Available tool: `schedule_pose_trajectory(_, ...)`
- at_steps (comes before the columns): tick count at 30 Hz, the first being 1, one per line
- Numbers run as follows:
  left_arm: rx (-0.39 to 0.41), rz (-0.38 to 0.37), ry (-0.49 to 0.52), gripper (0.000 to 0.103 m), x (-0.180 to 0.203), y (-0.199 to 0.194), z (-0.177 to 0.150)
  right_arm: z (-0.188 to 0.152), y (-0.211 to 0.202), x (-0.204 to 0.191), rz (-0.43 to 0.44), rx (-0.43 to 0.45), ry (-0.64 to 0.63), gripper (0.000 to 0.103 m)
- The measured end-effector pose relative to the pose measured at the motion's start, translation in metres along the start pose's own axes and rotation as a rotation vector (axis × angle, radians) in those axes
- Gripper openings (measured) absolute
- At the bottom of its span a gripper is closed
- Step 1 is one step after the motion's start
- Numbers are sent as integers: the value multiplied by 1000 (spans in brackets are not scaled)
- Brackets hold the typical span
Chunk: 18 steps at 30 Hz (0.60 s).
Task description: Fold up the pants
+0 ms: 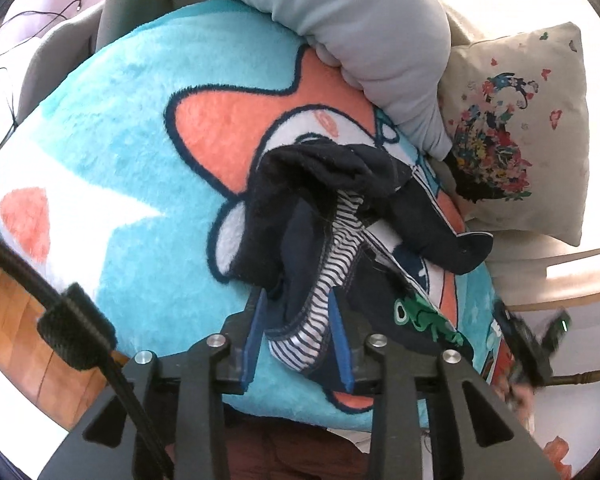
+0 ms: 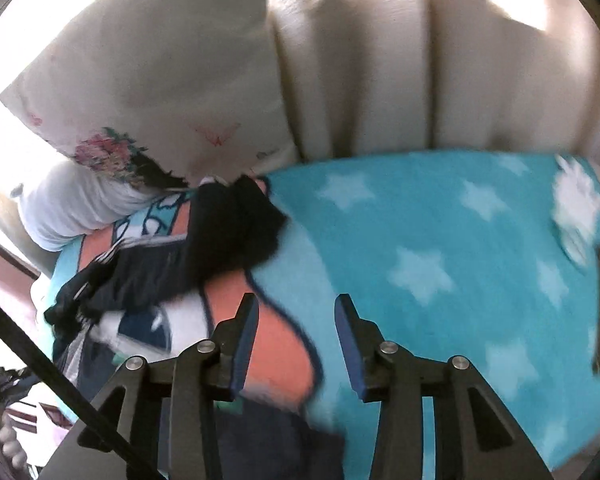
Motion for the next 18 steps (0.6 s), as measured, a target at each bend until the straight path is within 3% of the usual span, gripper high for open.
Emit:
schedule_pose_trajectory(4, 12, 22, -4, 31, 8, -6, -11, 35, 43, -14, 65, 7, -21, 44)
schedule_pose_trajectory(5, 15, 28, -1, 31, 10, -7, -13, 42, 51, -19, 82, 8, -29, 49)
schedule_pose_trajectory(7, 27, 45, 11, 32, 14, -11, -15, 53, 68, -32, 126, 8, -56, 71)
schedule_pose_trajectory(10, 49, 63, 22, 33, 23, -15, -12, 58, 99, -37, 104, -31, -104, 70)
schedule_pose_trajectory(11, 55, 68, 24, 34, 25, -15, -9, 56, 104, -40, 119, -52, -98, 62)
schedule_pose_trajectory(12, 65, 75, 30, 35, 30, -14, -4, 52, 109, -43, 168, -95, -77, 19)
schedule_pose_trajectory(13, 73, 78, 37, 35, 34, -14, 0, 46, 111, -47, 227, -139, -31, 8)
schedule_pose_trajectory(15, 91, 87, 62, 38, 44, -10, 10, 47, 99, -45, 294, -125, 46, 6)
schedule_pose_trajectory(18, 103, 116, 134, 39, 61, 2, 27, 50, 66, -37, 324, -86, 100, 5)
Point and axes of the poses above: each gripper's, at about its wrist camera, not at the fingertips, and y roughly the way its jaws point, x to its right, z to its top, the point moved 10 cm from there along y, roughly the way its jaws point, and after that the axes turned 1 degree about -y, right-handed, at the moved point
